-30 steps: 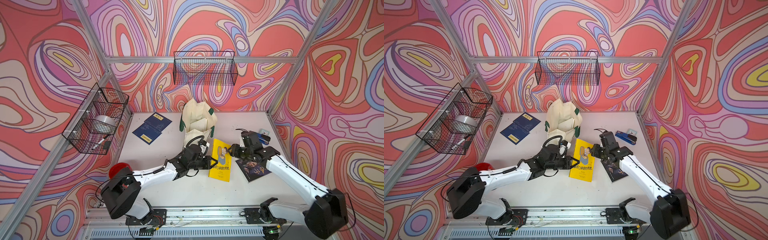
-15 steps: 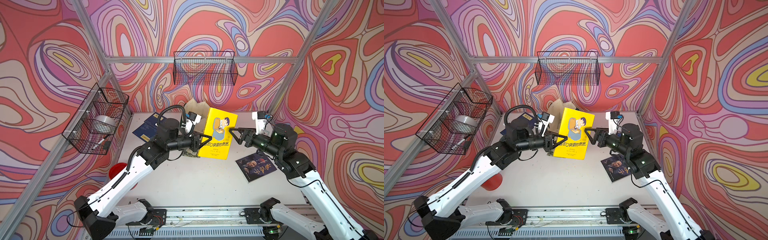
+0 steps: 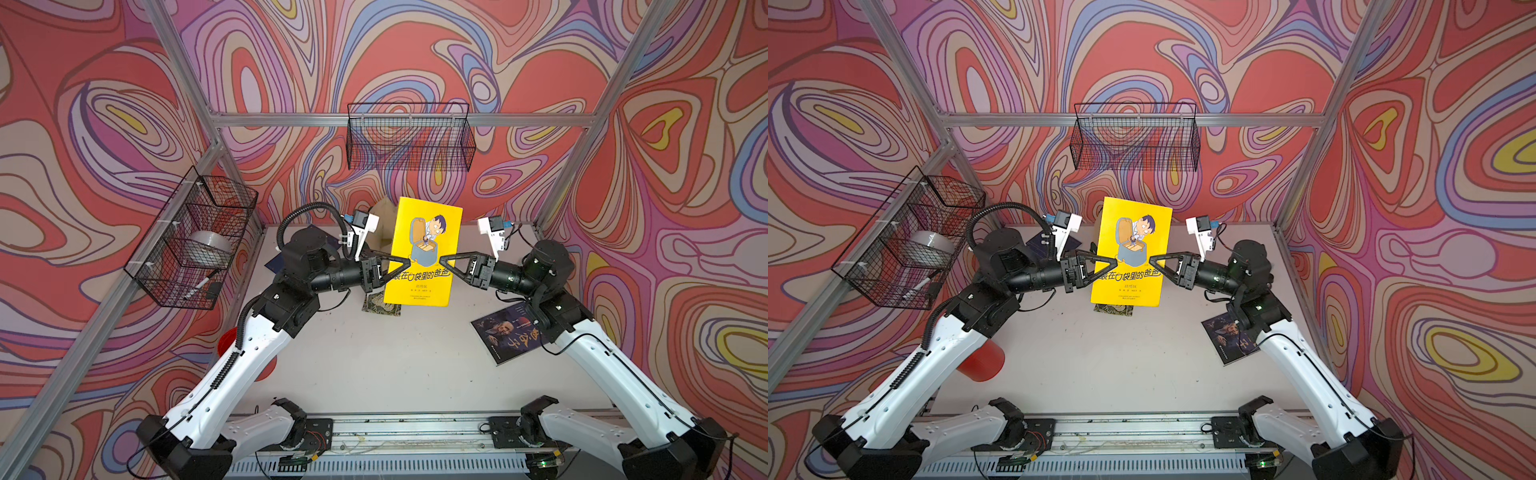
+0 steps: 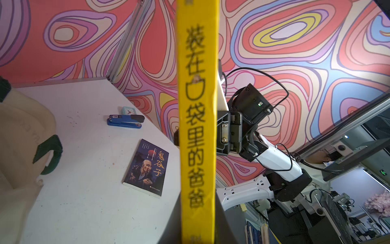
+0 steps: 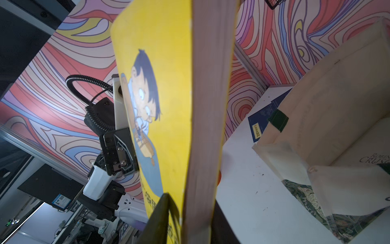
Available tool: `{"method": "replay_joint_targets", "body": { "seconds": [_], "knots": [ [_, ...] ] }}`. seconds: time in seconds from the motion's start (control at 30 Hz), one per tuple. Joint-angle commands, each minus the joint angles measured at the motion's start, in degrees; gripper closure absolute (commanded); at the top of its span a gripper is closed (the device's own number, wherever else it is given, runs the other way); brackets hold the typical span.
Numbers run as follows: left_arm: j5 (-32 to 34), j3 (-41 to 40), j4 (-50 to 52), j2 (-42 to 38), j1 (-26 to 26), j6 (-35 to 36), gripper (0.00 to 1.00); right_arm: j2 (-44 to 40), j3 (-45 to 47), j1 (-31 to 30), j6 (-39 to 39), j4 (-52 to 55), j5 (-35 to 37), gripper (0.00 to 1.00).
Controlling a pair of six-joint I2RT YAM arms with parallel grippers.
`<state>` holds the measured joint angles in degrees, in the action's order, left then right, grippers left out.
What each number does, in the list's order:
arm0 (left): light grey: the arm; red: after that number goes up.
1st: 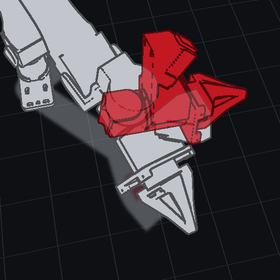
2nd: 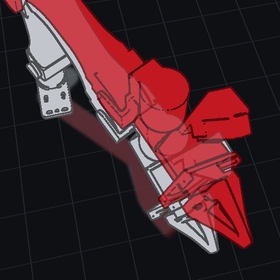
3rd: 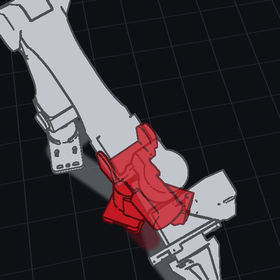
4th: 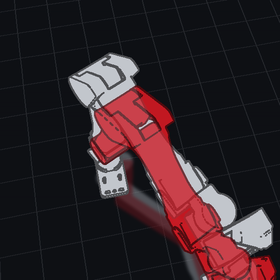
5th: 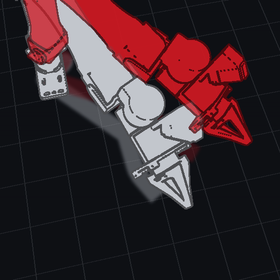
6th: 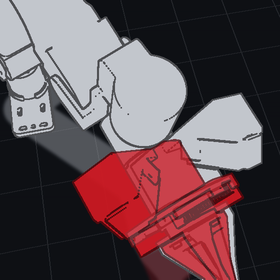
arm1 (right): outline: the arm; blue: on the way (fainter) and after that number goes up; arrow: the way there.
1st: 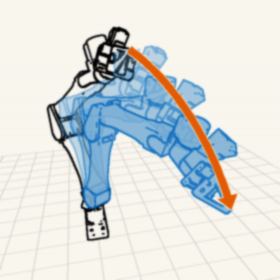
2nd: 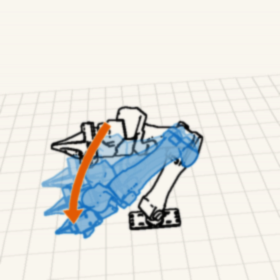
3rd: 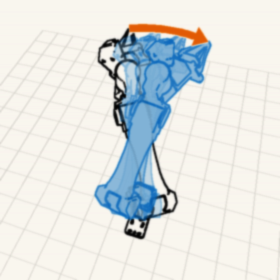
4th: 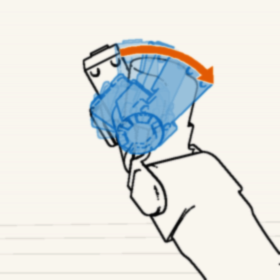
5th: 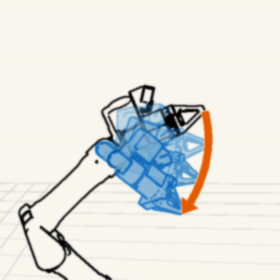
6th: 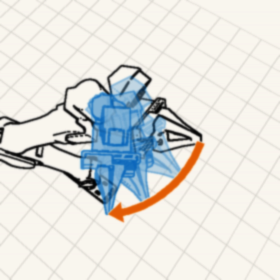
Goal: Put the books into the canvas bag
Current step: Pick up the book from the center of the board.
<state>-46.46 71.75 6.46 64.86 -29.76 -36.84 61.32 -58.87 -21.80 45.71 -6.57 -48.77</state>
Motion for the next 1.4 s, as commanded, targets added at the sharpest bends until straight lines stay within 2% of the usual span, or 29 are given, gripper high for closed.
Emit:
{"method": "replay_joint_targets", "body": {
  "seconds": [0.0, 0.07, 0.13, 0.17, 0.23, 0.27, 0.3, 0.43, 0.53, 0.6, 0.7, 0.77, 0.87, 1.0, 1.07, 1.13, 1.2, 1.27, 1.3, 1.33, 1.37],
  "knots": [
    [-2.63, -0.9, -6.78, -0.64, 0.98, -1.85, 1.0, 0.56, 1.04, -0.43, 4.42, -6.81, -2.87, 0.85],
    [-3.53, -1.96, -8.67, -0.55, 2.53, -3.51, 1.0, 0.69, 0.71, -0.42, 4.89, -7.01, -2.89, 0.91],
    [-5.39, -3.02, -12.11, -0.35, 4.18, -5.87, 1.0, 0.64, 0.11, -0.43, 4.49, -5.6, -2.52, 0.89],
    [-6.72, -3.5, -14.61, -0.2, 4.9, -7.45, 1.0, 0.56, -0.5, -0.43, 3.57, -3.62, -2.02, 0.76],
    [-9.27, -4.28, -19.98, 0.06, 6.08, -10.74, 1.0, 0.47, -1.77, -0.44, 0.53, 1.95, 0.56, 0.39],
    [-10.79, -4.49, -22.97, 0.22, 6.44, -12.63, 1.0, 0.34, -2.18, -0.43, -0.9, 3.8, 1.74, 0.27],
    [-12.09, -4.49, -25.42, 0.45, 6.85, -14.23, 1.0, 0.36, -2.38, -0.43, -1.39, 4.24, 2.16, 0.23],
    [-16.92, -4.15, -40.18, 1.93, 7.53, -24.19, 1.0, 1.04, -2.65, -0.43, 1.01, -1.28, 0.13, 0.16],
    [-19.58, -2.02, -47.54, 3.29, 7.96, -30.54, 1.0, 2.49, -3.92, -0.43, 3.64, -4.27, -2.45, 0.14],
    [-20.7, -0.43, -47.78, 3.54, 7.99, -31.24, 1.0, 3.32, -4.83, -0.43, 4.81, -5.84, -4.43, 0.13],
    [-21.34, 1.15, -41.66, 3.26, 8.04, -27.66, 1.0, 4.43, -5.74, -0.43, 8.63, -11.41, -6.93, 0.12],
    [-20.93, 1.34, -36.9, 2.77, 8.02, -24.34, 1.0, 5.49, -6.51, -0.52, 12.13, -15.72, -8.95, 0.15],
    [-19.75, 0.62, -33.55, 2.24, 8.01, -21.88, 1.0, 7.15, -6.61, -0.48, 19.11, -24.48, -11.83, 0.29],
    [-16.96, 0.7, -23.6, 1.3, 7.97, -15.09, 1.0, 8.04, -6.43, -0.52, 24.11, -30.27, -12.77, 0.63],
    [-14.4, 1.97, -14.51, 0.9, 8.07, -9.15, 1.0, 7.53, -6.41, -0.46, 22.61, -28.31, -11.79, 0.79],
    [-10.98, 3.7, -6.17, 0.55, 8.01, -3.31, 1.0, 6.55, -7.67, -0.55, 17.85, -19.22, -9.08, 1.0],
    [-7.95, 4.65, -0.58, 0.46, 8.0, 0.08, 1.0, 5.87, -10.78, -0.54, 10.97, -4.47, -4.11, 1.0],
    [-6.35, 4.98, 2.23, 0.56, 8.01, 2.09, 0.81, 5.84, -13.53, -0.61, 5.55, 4.22, -0.09, 1.0],
    [-5.19, 5.05, 3.21, 0.62, 7.98, 2.85, 0.61, 6.12, -14.55, -0.62, 4.05, 5.84, 1.29, 1.0],
    [-3.3, 5.5, 5.09, 0.62, 8.04, 4.21, 0.48, 6.58, -15.89, -0.61, 2.7, 7.75, 2.84, 1.0],
    [-0.4, 6.2, 7.89, 0.72, 8.03, 6.44, 0.4, 7.5, -18.12, -0.61, 0.84, 11.15, 5.26, 1.0]
  ]
}}
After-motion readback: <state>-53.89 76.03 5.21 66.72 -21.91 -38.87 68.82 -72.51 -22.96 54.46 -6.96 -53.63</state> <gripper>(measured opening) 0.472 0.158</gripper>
